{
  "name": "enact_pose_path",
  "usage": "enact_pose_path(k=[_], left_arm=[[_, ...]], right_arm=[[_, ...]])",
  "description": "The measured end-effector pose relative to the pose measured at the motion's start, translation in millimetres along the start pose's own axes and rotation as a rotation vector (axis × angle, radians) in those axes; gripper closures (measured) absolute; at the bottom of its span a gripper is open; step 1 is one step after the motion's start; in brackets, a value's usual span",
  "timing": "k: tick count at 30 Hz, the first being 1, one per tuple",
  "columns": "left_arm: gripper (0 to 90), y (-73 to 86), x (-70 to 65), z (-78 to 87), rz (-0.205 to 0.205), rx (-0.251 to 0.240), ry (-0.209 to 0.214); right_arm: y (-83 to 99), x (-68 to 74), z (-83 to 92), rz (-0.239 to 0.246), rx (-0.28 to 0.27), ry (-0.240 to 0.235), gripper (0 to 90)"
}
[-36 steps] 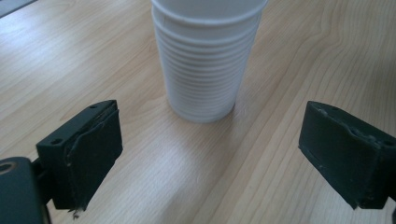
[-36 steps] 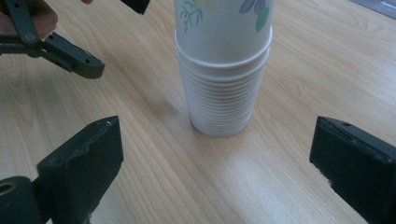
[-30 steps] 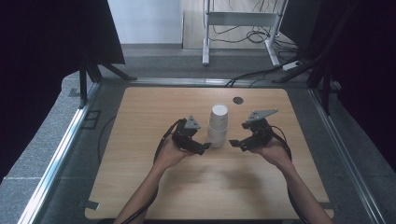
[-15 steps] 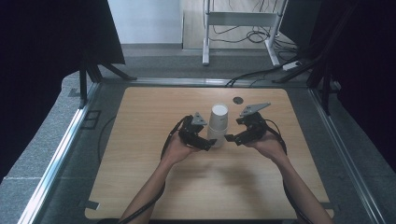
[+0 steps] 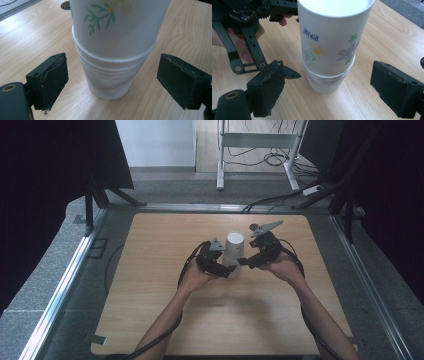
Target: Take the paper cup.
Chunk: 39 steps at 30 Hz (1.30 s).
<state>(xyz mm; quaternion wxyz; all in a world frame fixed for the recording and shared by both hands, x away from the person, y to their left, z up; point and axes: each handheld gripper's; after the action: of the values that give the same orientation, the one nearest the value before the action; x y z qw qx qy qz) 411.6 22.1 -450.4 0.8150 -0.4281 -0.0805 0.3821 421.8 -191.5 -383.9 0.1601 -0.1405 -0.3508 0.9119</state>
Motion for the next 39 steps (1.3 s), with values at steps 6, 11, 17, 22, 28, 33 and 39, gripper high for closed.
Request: enact_pose_path(k=[6,11,17,22,28,33,39], left_arm=[[12.6,-3.3,1.2,-3.6,0.011,-0.009,0.011],[14.3,-4.8,0.1,-7.3,0.014,-0.010,0.018],[16.7,-4.3,0.4,-9.2,0.012,-0.003,0.009],[19.3,-4.4,0.9,-9.7,0.022,-0.011,0.021],[20.2,-4.6,0.7,-9.5,0.018,-0.010,0.019],[20.8,-4.7,0.4,-9.1,0.015,-0.006,0.014],[21.1,-5.1,0.1,-9.0,0.013,-0.005,0.010]], right_arm=[[-6.3,-1.8,-0.7,0.009,0.021,-0.003,12.8],[-14.2,-4.3,-0.8,0.019,0.047,-0.004,12.9],[-19.8,-6.1,-0.3,0.030,0.069,-0.006,13.0],[-25.1,-9.1,-1.3,0.033,0.095,-0.017,13.0],[-32.7,-12.2,-3.2,0.045,0.125,-0.023,13.0],[-41.0,-14.6,-4.2,0.050,0.162,-0.028,13.0],[-52.7,-19.2,-6.9,0.064,0.216,-0.044,13.2]])
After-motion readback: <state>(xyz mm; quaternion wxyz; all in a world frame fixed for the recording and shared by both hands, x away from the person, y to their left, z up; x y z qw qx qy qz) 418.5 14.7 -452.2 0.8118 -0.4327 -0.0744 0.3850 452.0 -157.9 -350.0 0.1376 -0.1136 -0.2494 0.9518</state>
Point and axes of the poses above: each handheld gripper's, and its own axes: z roughly backward along the jaws, y roughly out of its underside, x roughly to its left, and after that the axes turned 13 degrees about z, right-handed
